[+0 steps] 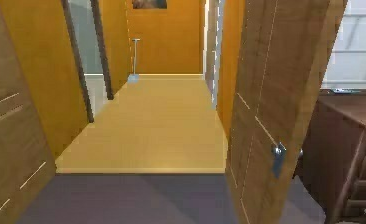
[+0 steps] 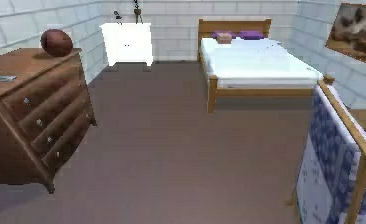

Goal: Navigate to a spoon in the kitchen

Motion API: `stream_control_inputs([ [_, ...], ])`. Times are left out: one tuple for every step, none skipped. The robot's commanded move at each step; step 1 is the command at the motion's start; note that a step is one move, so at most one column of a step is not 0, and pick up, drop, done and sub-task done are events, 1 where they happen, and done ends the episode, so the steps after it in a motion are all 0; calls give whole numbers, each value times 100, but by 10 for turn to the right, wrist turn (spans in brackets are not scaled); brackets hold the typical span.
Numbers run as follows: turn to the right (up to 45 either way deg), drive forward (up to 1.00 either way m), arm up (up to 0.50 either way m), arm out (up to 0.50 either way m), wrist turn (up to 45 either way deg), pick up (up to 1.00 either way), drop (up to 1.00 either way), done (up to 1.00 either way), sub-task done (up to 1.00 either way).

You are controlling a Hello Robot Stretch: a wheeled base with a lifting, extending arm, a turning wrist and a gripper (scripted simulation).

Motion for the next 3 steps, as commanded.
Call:
stream_control_inputs([
  [-240, 0, 0, 0, 0, 0, 0, 0, 0],
  [0, 30, 0, 0, 0, 0, 0, 0, 0],
  [90, 0, 0, 0, 0, 0, 0, 0, 0],
])
